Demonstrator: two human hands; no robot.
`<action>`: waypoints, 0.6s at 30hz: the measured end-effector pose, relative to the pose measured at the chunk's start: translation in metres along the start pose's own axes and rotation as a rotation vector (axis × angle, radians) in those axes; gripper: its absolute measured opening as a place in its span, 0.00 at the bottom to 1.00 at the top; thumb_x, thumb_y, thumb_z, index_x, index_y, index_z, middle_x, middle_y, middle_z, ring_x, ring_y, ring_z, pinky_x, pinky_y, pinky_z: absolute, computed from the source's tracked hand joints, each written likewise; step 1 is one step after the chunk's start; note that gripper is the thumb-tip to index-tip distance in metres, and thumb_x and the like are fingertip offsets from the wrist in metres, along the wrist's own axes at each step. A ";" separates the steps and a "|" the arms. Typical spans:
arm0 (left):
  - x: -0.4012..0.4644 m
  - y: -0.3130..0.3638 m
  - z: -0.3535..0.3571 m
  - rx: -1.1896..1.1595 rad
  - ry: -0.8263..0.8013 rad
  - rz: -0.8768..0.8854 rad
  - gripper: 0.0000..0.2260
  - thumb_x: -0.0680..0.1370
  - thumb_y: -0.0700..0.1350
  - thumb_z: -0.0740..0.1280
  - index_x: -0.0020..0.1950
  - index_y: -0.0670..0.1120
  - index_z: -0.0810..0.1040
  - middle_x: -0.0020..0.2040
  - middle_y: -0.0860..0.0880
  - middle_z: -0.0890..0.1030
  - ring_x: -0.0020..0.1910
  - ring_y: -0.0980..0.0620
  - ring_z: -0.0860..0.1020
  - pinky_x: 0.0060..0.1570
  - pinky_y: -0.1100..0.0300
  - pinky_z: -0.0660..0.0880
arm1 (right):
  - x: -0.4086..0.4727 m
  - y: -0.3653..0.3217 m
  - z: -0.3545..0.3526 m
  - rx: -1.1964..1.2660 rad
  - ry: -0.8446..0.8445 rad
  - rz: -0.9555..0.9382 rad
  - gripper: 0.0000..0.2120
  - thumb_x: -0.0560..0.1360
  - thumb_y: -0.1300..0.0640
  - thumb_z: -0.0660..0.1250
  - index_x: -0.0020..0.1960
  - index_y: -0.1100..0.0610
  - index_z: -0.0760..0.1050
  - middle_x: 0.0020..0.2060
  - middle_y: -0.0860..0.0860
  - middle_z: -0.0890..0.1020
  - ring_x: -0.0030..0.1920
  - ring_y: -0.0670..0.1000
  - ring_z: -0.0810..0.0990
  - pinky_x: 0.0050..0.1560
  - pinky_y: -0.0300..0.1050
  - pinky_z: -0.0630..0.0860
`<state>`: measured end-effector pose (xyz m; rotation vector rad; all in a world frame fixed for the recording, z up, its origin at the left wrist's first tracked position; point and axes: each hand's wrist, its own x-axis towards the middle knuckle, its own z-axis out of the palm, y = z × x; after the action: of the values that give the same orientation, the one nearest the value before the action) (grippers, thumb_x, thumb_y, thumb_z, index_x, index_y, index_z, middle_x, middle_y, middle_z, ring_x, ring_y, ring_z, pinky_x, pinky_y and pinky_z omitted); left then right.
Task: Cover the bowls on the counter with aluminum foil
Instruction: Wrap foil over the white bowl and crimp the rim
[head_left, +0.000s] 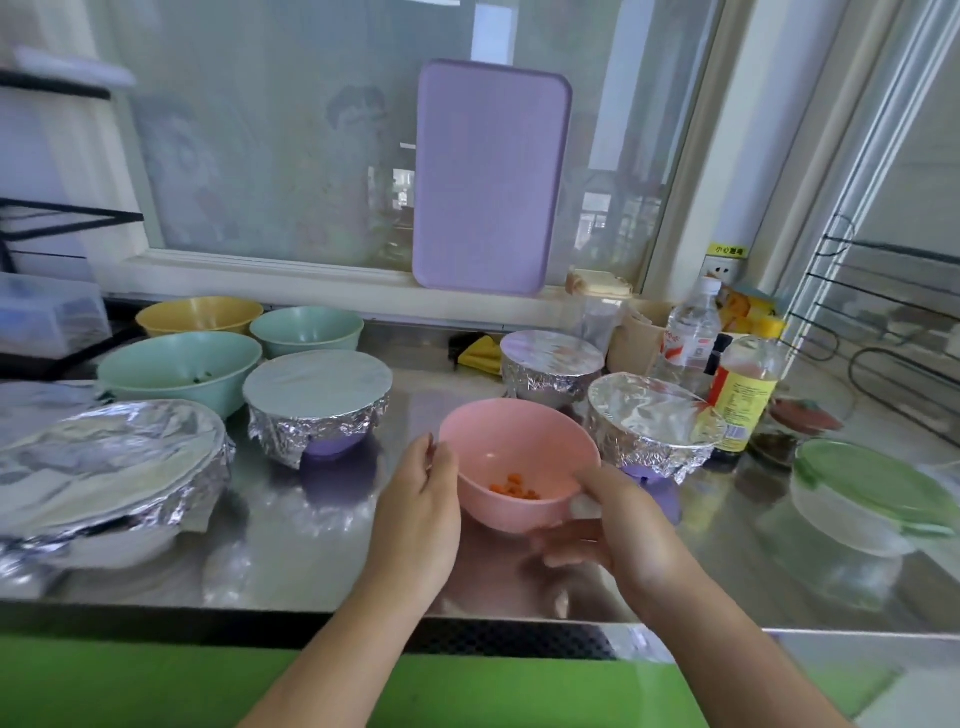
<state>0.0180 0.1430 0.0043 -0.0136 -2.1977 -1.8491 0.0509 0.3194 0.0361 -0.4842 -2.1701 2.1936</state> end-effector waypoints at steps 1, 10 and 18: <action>-0.004 0.003 -0.005 0.007 -0.004 0.008 0.07 0.86 0.51 0.60 0.58 0.58 0.78 0.54 0.62 0.81 0.56 0.60 0.78 0.56 0.63 0.72 | -0.003 0.000 -0.003 -0.057 0.056 -0.048 0.11 0.84 0.53 0.63 0.64 0.55 0.75 0.48 0.59 0.86 0.32 0.61 0.83 0.32 0.51 0.80; -0.029 0.046 -0.103 0.043 0.092 0.094 0.06 0.80 0.47 0.66 0.50 0.56 0.82 0.46 0.58 0.85 0.49 0.58 0.84 0.56 0.48 0.81 | -0.063 -0.040 0.056 -0.321 0.190 -0.646 0.09 0.73 0.48 0.66 0.52 0.46 0.78 0.48 0.42 0.82 0.48 0.43 0.79 0.48 0.47 0.74; -0.049 0.056 -0.275 0.374 0.336 0.091 0.09 0.79 0.40 0.68 0.48 0.55 0.79 0.42 0.57 0.82 0.41 0.62 0.80 0.40 0.69 0.74 | -0.122 -0.059 0.252 -0.505 -0.422 -0.770 0.08 0.76 0.61 0.69 0.44 0.49 0.79 0.38 0.44 0.84 0.39 0.47 0.82 0.43 0.44 0.75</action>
<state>0.1294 -0.1049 0.0889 0.2468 -2.2171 -1.2611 0.0972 0.0484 0.1151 0.7744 -2.4880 1.4106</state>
